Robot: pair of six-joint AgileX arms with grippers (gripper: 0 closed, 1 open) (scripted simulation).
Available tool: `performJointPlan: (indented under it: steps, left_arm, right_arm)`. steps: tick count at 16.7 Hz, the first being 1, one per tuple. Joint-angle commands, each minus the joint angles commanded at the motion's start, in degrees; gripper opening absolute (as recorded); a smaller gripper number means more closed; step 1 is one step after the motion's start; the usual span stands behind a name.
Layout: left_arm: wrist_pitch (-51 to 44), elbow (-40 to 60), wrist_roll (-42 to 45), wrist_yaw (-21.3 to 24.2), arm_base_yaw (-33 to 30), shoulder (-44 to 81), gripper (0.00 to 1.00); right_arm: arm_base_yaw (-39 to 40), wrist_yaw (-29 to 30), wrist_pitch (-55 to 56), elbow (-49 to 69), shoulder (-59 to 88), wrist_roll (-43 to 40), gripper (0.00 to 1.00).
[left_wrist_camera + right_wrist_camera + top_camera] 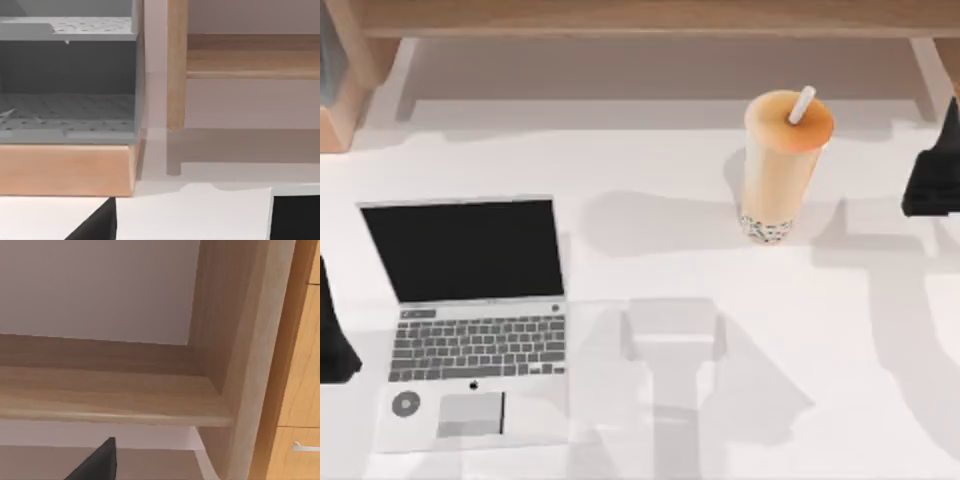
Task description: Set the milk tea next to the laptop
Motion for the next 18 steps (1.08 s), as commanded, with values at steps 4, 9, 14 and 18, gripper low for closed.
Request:
performJointPlan:
  steps: [4,9,14,18]
  left_arm:
    - [0.0,0.0,0.0,0.0,0.0,0.0,1.00]
    - [0.0,0.0,0.0,0.0,0.0,0.0,1.00]
    - [0.0,0.0,0.0,0.0,0.0,0.0,1.00]
    - [0.0,0.0,0.0,0.0,0.0,0.0,1.00]
  right_arm:
    - [8.2,7.6,15.6,4.5,24.6,1.6,1.00]
    - [16.3,13.7,30.0,9.4,46.8,5.4,1.00]
    - [20.1,16.0,36.3,12.1,54.7,8.0,1.00]
    - [20.2,16.1,36.4,12.1,54.9,8.1,1.00]
